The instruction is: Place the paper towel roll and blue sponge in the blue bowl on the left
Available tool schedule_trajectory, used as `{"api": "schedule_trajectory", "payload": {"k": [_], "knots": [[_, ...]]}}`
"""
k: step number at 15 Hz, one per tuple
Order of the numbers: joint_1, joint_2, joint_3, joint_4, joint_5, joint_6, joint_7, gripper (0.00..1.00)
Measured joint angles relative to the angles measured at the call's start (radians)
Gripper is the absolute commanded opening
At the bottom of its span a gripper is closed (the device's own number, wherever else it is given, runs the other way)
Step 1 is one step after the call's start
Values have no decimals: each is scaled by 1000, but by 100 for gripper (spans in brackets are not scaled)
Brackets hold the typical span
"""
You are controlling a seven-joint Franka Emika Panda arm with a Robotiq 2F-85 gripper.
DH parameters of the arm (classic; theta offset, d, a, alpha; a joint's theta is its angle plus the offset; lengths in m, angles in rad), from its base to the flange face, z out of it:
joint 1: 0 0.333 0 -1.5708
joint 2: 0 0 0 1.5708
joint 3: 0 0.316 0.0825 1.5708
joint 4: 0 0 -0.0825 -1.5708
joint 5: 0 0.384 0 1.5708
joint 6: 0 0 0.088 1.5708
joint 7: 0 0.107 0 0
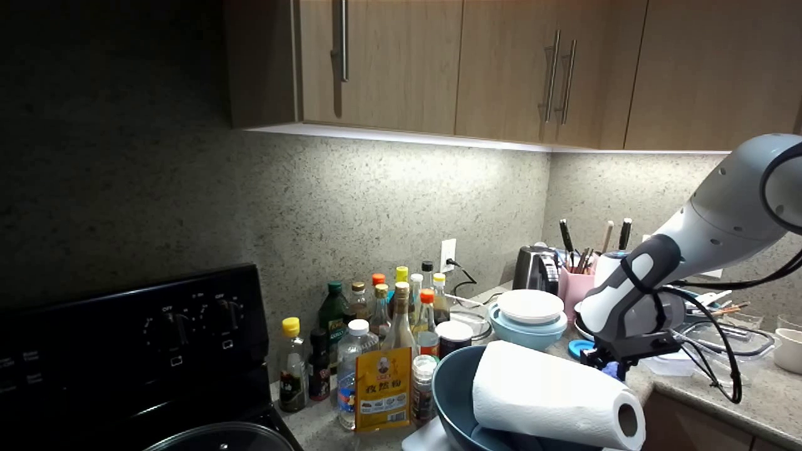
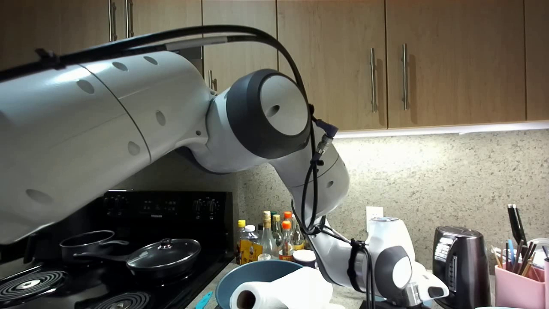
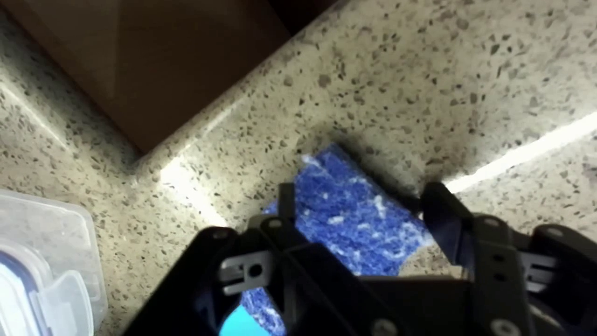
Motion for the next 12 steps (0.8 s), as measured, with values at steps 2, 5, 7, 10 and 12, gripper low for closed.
{"api": "schedule_trajectory", "payload": {"k": [2,5,7,10,12], "knots": [[0,0,-1,5,0,0,0,31],[0,0,-4,14,0,3,0,12],[0,-1,-5,19,0,6,0,3],[0,0,-4,23,0,8,1,43],[0,0,-4,26,0,7,1,5]]}}
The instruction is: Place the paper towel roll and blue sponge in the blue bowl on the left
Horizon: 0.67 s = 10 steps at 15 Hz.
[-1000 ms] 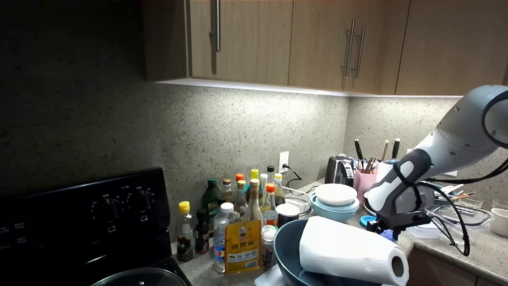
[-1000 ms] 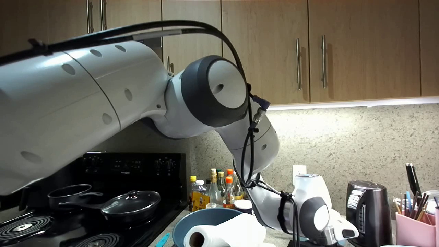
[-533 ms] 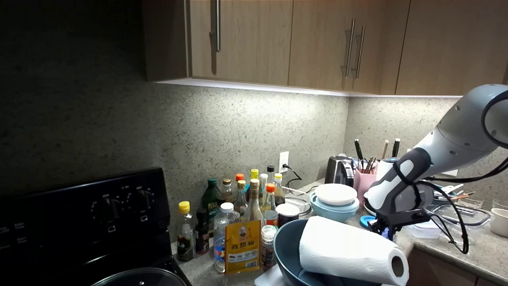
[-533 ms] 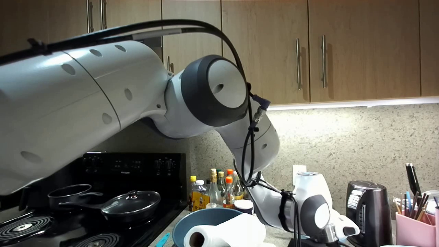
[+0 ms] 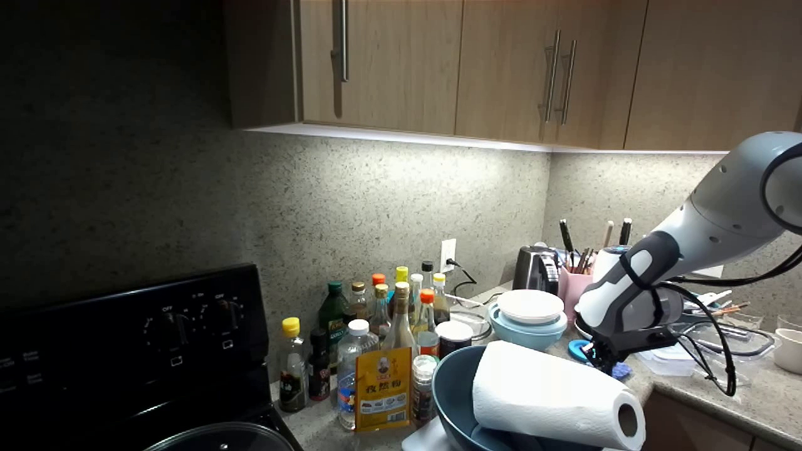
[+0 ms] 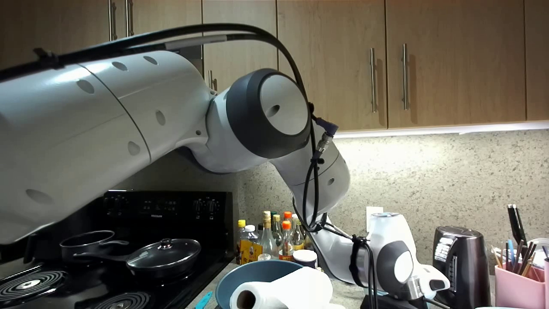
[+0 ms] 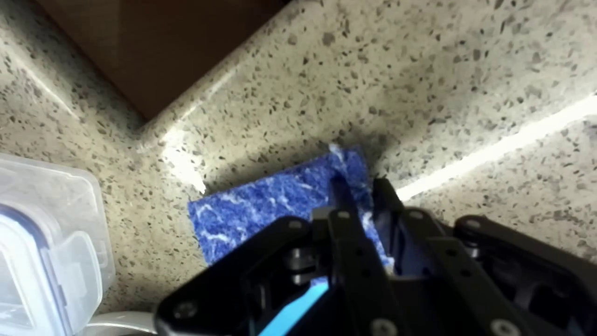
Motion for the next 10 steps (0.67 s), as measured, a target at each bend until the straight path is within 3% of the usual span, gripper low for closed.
{"api": "schedule_trajectory", "payload": {"k": [1,4,10], "knots": [[0,0,0,0,0,0,0,7],[1,0,0,0,0,6,0,0],[3,0,0,0,0,18,0,0]]}}
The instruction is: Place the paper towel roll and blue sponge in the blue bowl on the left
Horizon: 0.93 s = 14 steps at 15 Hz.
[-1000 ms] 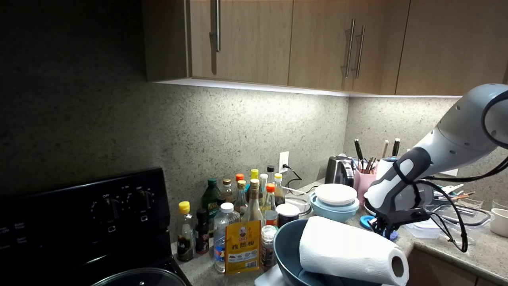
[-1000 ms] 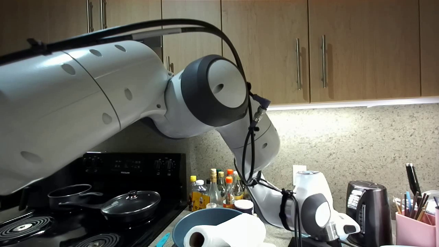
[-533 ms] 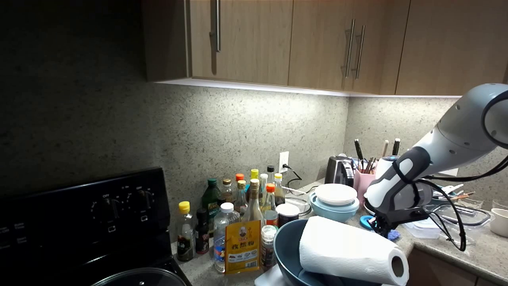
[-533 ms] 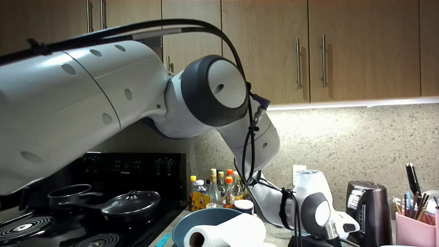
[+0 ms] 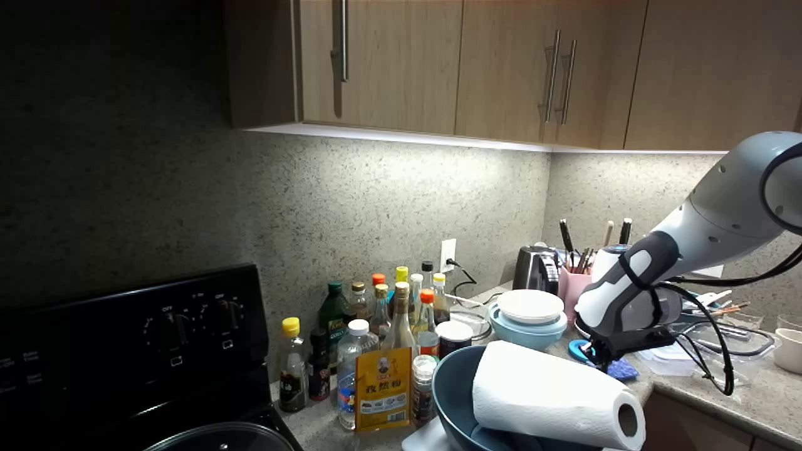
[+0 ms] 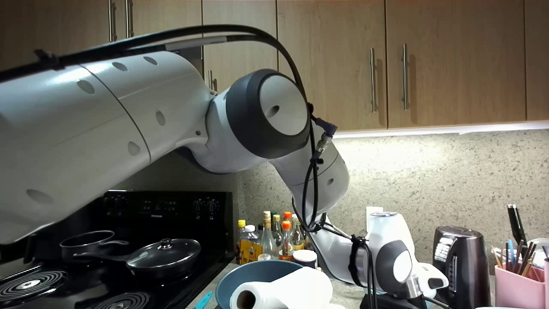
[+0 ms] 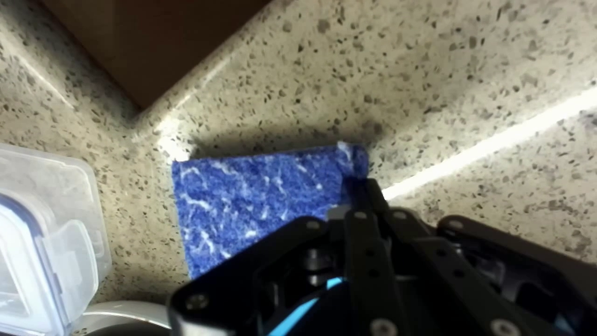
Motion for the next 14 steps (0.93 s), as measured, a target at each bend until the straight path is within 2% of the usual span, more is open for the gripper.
{"api": "schedule_trajectory", "payload": {"k": [8,14], "knots": [[4,-2,-3,0,-1,63,0,0],[55,-67,-50,-45,-1,169,1,0]]}}
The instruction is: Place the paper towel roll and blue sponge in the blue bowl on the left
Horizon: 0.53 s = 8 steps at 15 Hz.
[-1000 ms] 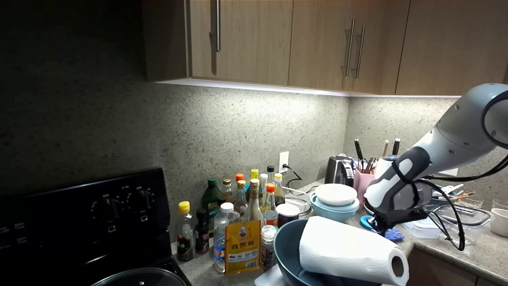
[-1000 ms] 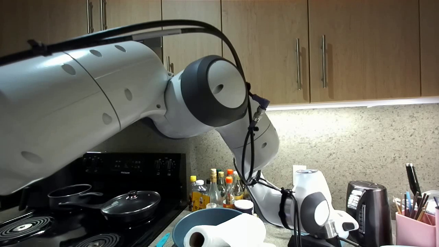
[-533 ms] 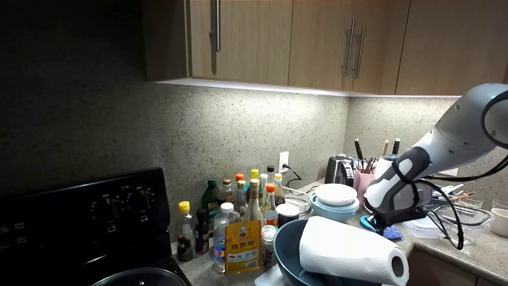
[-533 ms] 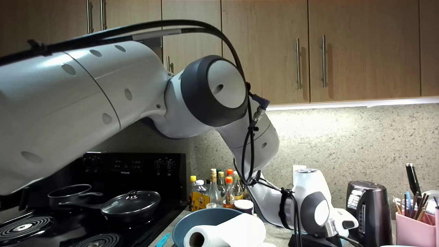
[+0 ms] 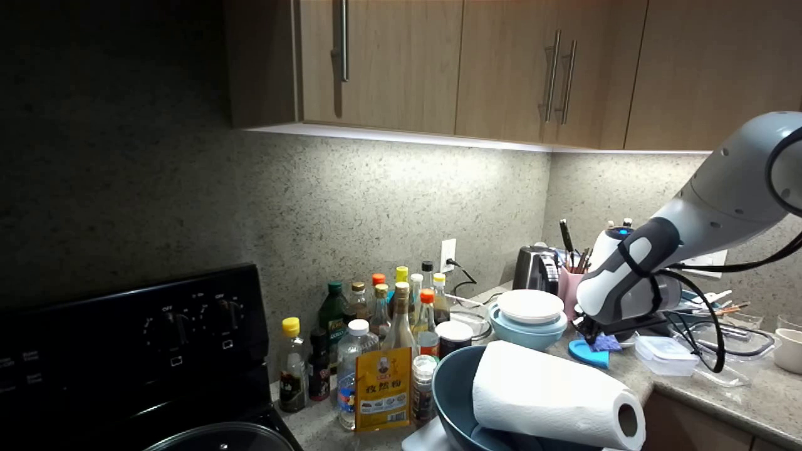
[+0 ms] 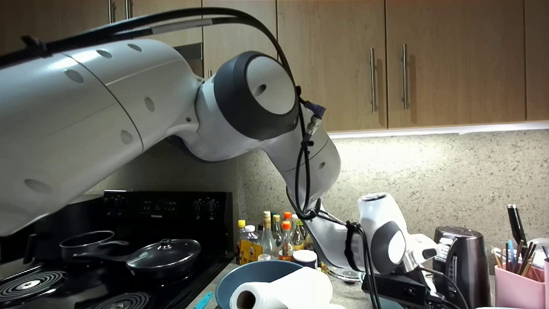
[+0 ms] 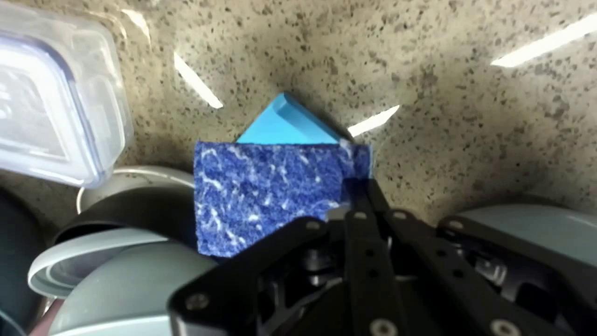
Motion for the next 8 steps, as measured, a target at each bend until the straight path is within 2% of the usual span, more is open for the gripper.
{"api": "schedule_trajectory", "payload": {"k": [5,8], "knots": [[67,-97,-55,-99,-1,67,7,0],[167,-144,-151,-173,-16,111,78,0]]}}
